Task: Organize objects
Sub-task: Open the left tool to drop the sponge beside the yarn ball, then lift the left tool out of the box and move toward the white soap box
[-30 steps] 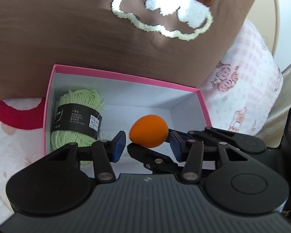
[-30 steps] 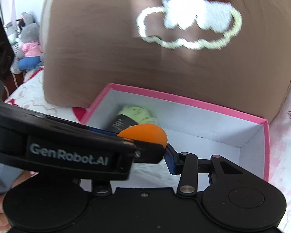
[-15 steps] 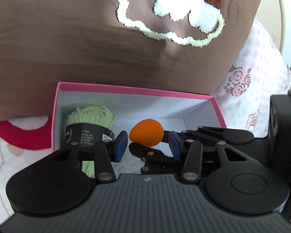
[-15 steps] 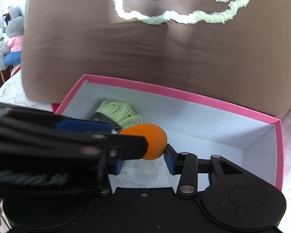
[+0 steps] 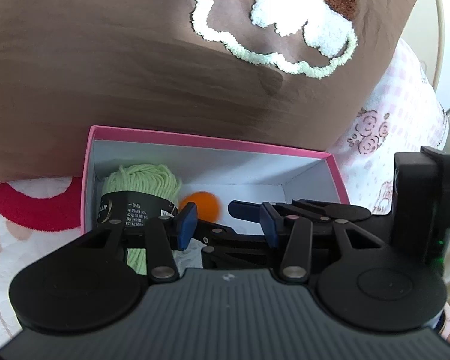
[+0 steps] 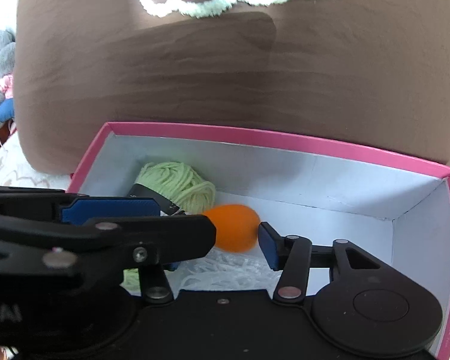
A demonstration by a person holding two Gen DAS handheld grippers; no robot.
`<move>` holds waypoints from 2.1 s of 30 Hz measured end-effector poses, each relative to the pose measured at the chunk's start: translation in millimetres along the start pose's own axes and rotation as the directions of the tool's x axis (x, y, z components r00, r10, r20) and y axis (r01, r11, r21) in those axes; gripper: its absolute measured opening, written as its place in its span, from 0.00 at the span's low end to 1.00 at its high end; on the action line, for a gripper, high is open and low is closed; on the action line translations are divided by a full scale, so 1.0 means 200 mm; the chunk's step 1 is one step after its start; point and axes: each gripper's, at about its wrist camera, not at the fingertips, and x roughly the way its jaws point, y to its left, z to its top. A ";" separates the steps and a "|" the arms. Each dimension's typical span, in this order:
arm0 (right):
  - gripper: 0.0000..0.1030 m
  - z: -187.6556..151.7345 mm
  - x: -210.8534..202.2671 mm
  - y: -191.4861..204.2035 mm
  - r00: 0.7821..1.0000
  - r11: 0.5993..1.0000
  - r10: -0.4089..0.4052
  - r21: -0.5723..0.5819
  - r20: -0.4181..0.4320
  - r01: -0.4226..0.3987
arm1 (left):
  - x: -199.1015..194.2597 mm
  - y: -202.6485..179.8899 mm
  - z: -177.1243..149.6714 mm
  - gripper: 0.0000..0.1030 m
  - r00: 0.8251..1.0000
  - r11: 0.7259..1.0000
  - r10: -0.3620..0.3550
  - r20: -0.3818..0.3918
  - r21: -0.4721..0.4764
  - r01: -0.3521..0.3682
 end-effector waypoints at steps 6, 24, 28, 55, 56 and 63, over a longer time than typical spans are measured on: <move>0.55 -0.01 -0.13 0.03 1.000 1.000 0.007 -0.027 0.028 -0.006 | -0.05 -0.03 -0.02 0.46 1.000 1.000 -0.008 0.009 -0.003 0.008; 0.63 -0.26 -0.77 0.24 0.993 0.984 -0.052 -0.167 0.102 0.068 | -0.52 -0.17 -0.20 0.64 0.994 0.999 0.039 -0.098 0.035 -0.036; 0.77 -0.32 -0.91 0.29 0.992 0.982 -0.044 -0.179 0.122 0.066 | -0.63 -0.24 -0.26 0.64 0.992 0.992 0.077 -0.102 0.109 -0.066; 0.91 -0.88 -1.58 0.46 0.940 0.963 -0.131 -0.184 0.315 0.196 | -1.10 -0.52 -0.77 0.96 0.955 0.947 0.109 -0.276 0.320 -0.015; 0.91 -0.91 -1.60 0.47 0.937 0.961 -0.135 -0.187 0.323 0.203 | -1.10 -0.52 -0.80 0.96 0.953 0.948 0.111 -0.281 0.319 -0.016; 0.91 -1.07 -1.71 0.52 0.935 0.956 -0.086 -0.235 0.344 0.175 | -1.16 -0.49 -0.89 0.96 0.953 0.966 0.083 -0.291 0.260 -0.005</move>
